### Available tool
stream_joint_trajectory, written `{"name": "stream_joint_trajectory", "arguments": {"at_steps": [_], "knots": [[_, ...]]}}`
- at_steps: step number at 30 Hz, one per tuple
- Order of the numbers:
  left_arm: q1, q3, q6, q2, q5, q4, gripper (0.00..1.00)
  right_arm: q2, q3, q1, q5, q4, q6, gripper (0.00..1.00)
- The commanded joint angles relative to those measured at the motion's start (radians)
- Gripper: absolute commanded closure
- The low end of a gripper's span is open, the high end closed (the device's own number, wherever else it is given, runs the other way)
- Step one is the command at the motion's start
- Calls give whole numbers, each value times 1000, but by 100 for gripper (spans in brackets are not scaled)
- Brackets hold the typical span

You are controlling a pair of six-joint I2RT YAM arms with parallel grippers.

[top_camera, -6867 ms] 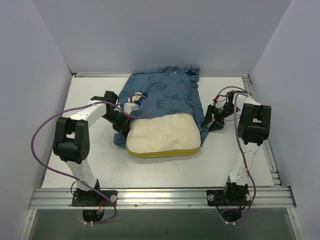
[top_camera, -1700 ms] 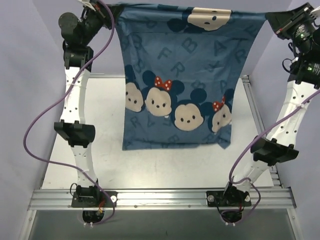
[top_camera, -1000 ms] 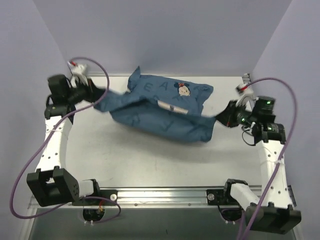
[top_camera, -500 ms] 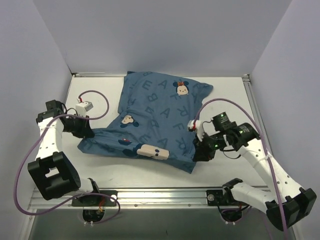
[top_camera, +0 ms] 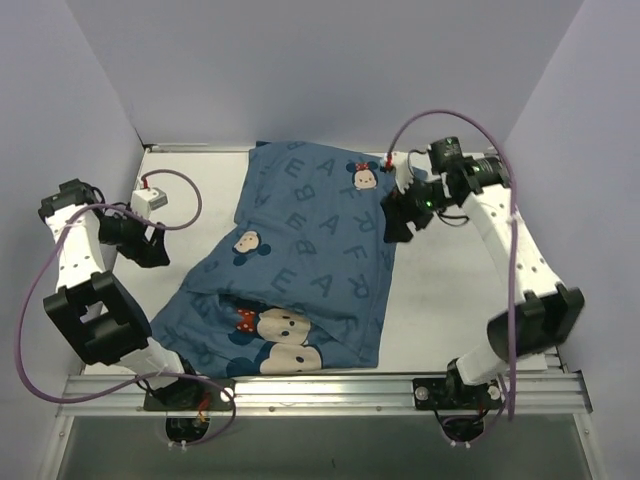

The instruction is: Put the pillow into the pillowcase

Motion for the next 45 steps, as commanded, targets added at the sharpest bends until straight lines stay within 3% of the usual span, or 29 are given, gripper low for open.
{"name": "stream_joint_trajectory", "arguments": {"at_steps": [1, 3, 8, 11, 12, 16, 19, 22, 23, 26, 29, 33, 38, 40, 45], "knots": [[-41, 33, -215, 5, 173, -33, 18, 213, 163, 8, -34, 133, 131, 35], [-110, -28, -334, -28, 166, 41, 18, 374, 320, 15, -37, 165, 148, 36], [-453, -200, -648, -78, 94, 348, 23, 665, 492, 20, -14, 167, 202, 39], [-605, -248, -781, -29, 52, 454, 33, 695, 389, 20, 73, 161, 164, 42], [-626, -251, -807, 25, 40, 471, 42, 690, 339, 15, 98, 145, 162, 44], [-653, -206, -904, 164, 19, 570, 59, 615, 106, -29, 127, 50, 144, 51], [-670, -87, -941, 270, -24, 665, 64, 487, -109, -52, 100, 10, 102, 53], [-722, 151, -961, 434, -35, 679, 64, 370, -247, -46, 54, -52, 49, 54], [-744, 277, -962, 473, -30, 675, 61, 327, -272, -38, 38, -66, 38, 54], [-827, 442, -924, 571, -14, 664, 45, 263, -338, -17, -9, -135, 0, 55], [-839, 501, -927, 554, 22, 664, 31, 221, -311, -11, -106, -270, -62, 51], [-743, 458, -1003, 443, 45, 675, 27, 218, -95, -93, -124, -257, -27, 45], [-640, 126, -1001, 169, -41, 675, 25, 351, 206, -149, -86, -128, 105, 40], [-606, -15, -985, 101, -64, 655, 25, 424, 257, -138, -62, -99, 104, 40], [-589, -154, -959, 22, -155, 549, 30, 566, 260, -69, 143, -24, 92, 42]]}}
